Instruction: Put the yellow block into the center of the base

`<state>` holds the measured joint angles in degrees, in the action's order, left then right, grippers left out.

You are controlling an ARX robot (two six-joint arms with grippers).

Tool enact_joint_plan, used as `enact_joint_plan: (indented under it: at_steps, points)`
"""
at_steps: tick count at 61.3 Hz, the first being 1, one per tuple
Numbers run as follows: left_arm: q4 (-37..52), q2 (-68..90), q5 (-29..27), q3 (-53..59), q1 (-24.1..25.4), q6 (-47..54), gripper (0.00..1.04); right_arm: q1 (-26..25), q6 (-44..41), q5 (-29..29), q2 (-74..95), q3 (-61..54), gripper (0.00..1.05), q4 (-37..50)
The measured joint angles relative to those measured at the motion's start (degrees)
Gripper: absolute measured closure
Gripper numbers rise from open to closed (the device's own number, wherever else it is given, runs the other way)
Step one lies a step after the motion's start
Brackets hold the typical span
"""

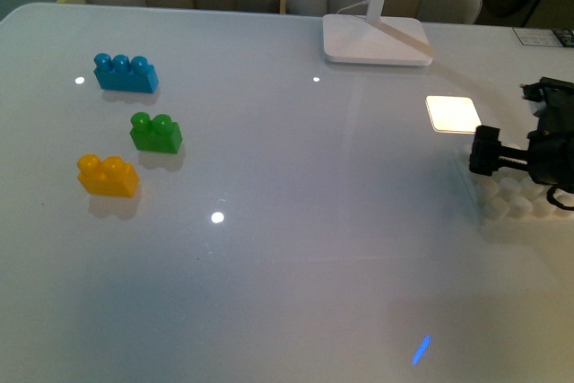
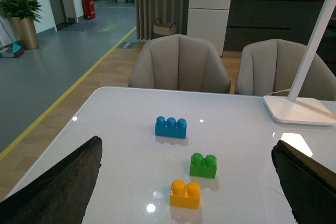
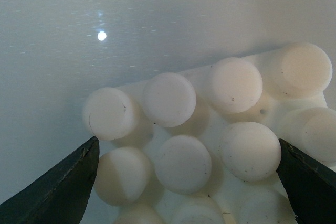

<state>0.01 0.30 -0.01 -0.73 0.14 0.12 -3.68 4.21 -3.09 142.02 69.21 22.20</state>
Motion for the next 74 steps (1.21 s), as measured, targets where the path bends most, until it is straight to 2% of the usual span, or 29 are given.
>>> enact_joint_plan:
  at_steps: [11, 29, 50, 74]
  points:
    - [0.0, 0.0, 0.0, 0.0, 0.0, 0.0, 0.07, 6.8, 6.1, 2.7, 0.3, 1.4, 0.09, -1.7]
    - [0.0, 0.0, 0.0, 0.0, 0.0, 0.0, 0.07, 14.9, 16.9, 6.6, 2.3, 6.2, 0.09, -4.2]
    - [0.0, 0.0, 0.0, 0.0, 0.0, 0.0, 0.07, 25.9, 24.1, 8.3, 7.4, 19.4, 0.09, -12.7]
    - [0.0, 0.0, 0.0, 0.0, 0.0, 0.0, 0.07, 32.3, 28.7, 8.3, 14.8, 36.9, 0.09, -22.9]
